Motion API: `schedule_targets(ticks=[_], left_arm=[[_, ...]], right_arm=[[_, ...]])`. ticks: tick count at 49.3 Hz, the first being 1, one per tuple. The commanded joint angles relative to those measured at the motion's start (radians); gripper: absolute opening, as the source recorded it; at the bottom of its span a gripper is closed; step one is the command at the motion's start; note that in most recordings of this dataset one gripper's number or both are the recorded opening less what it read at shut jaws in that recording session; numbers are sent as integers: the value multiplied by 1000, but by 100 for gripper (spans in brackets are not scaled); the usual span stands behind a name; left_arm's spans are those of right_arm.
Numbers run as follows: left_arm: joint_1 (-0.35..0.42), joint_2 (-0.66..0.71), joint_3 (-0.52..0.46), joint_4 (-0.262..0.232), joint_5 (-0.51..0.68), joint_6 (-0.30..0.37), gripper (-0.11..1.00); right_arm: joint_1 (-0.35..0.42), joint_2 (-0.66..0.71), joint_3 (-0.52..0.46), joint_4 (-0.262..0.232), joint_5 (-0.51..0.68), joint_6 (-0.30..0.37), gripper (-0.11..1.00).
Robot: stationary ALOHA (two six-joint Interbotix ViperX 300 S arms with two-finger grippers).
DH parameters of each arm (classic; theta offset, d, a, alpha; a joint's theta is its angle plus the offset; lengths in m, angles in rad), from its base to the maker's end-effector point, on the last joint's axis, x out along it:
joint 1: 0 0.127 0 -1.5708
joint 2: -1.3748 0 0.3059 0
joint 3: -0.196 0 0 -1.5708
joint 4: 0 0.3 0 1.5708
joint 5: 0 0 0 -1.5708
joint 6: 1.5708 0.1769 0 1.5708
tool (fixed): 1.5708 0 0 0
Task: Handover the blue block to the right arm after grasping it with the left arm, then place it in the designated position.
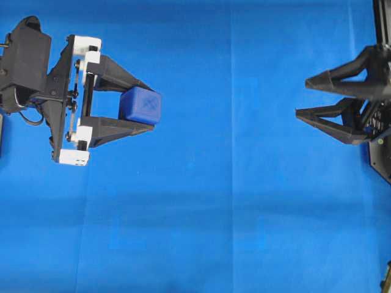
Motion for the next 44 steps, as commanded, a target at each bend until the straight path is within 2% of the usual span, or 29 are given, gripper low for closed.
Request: schedule_targets(ticks=[1,15,44], left_arm=[[3,-35,-12,-2,-9,-2,46],[3,-35,-12,-2,-8,-2,46],[5,-37,-11,-2,-6,-2,46]], right_arm=[[5,3,-26,-26,-26,-3,97],[6,5,-26,-43,-35,-11,97],[6,5,-26,-43,-35,-11,96]])
